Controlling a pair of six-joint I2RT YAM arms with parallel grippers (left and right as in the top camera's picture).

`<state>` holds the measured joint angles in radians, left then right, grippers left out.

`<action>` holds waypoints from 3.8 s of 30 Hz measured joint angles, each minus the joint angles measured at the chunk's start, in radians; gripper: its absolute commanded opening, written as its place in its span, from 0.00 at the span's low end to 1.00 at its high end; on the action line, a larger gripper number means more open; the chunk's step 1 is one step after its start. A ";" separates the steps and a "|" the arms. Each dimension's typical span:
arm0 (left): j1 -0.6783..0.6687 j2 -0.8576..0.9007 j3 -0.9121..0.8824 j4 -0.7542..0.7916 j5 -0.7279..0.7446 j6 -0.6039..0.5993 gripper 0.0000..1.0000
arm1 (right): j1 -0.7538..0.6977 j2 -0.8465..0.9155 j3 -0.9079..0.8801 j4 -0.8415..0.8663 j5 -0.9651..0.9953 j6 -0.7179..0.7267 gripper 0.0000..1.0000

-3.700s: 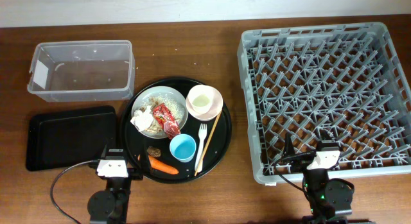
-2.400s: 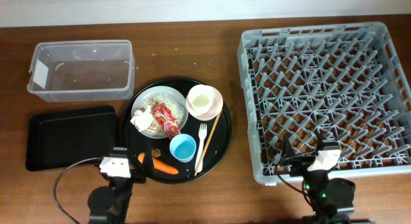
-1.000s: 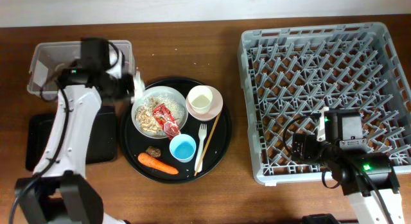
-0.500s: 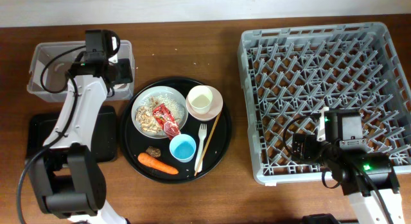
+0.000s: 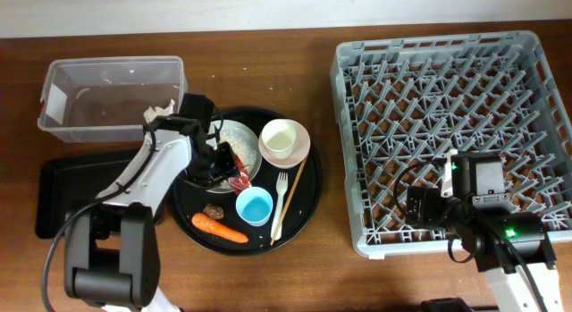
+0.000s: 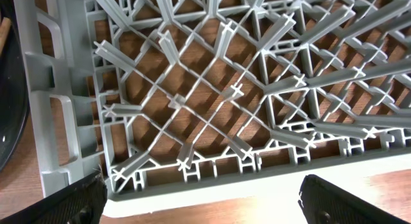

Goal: Sort waste into correct bins and load items into the dishwasher rack

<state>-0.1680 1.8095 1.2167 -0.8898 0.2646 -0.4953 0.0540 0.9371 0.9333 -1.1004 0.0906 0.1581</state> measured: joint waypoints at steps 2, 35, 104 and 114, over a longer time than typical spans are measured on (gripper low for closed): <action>0.000 0.000 -0.034 0.076 0.015 -0.011 0.49 | 0.000 0.000 0.000 0.000 0.000 0.000 0.99; -0.023 -0.019 -0.048 0.379 -0.105 -0.029 0.53 | 0.000 0.000 0.000 -0.002 -0.001 0.000 0.99; -0.180 0.300 0.528 -0.124 -0.100 0.312 0.01 | 0.000 0.000 0.001 -0.018 -0.005 0.000 0.99; 0.020 0.313 0.762 -0.378 0.539 0.507 0.00 | -0.102 0.026 0.004 0.213 -0.290 -0.036 0.99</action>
<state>-0.1482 2.1223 1.9785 -1.2678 0.8032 0.0113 -0.0483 0.9627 0.9371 -0.8875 -0.1997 0.1219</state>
